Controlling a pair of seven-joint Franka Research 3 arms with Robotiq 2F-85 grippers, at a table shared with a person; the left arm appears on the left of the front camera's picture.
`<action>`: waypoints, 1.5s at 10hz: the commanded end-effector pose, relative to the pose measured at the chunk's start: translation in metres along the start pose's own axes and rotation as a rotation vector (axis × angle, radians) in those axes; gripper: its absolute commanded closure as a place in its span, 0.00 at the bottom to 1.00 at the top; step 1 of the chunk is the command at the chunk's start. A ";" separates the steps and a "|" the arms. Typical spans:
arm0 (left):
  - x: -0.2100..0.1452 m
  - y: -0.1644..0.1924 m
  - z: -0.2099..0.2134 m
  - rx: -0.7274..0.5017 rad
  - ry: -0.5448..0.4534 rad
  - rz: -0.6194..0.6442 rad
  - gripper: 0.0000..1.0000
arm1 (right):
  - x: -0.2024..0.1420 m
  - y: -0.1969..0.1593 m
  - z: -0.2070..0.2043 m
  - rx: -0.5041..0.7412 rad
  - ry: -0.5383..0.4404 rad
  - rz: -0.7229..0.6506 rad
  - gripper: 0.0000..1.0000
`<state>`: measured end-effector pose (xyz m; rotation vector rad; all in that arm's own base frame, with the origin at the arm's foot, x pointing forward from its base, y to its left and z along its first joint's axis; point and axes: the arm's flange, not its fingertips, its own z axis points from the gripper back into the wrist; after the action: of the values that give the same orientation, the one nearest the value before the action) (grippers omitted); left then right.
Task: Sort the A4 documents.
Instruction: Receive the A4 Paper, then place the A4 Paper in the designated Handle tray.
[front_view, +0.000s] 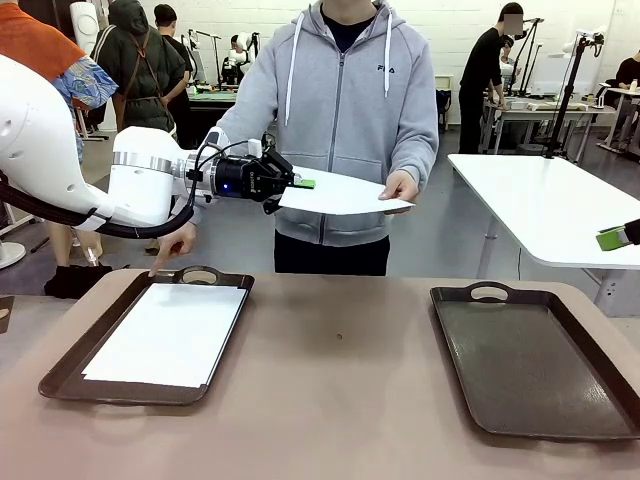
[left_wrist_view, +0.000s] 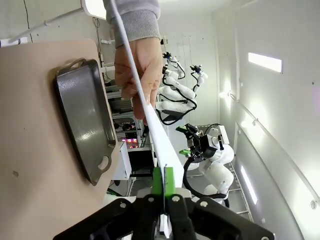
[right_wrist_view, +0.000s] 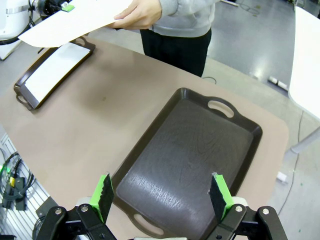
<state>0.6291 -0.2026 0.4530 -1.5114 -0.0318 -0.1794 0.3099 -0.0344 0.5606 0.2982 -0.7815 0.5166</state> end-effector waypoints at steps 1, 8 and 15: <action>-0.001 0.001 0.003 -0.002 0.020 -0.035 1.00 | -0.001 -0.001 -0.002 0.016 -0.004 -0.001 0.00; -0.002 0.000 -0.001 -0.003 0.016 -0.023 1.00 | -0.001 -0.001 -0.002 0.016 -0.004 -0.001 0.00; -0.002 0.000 -0.001 -0.003 0.016 -0.023 1.00 | -0.001 -0.001 -0.002 0.016 -0.004 -0.001 0.00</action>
<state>0.6259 -0.2022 0.4525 -1.5082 -0.0325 -0.2321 0.3099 -0.0344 0.5606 0.2982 -0.7815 0.5166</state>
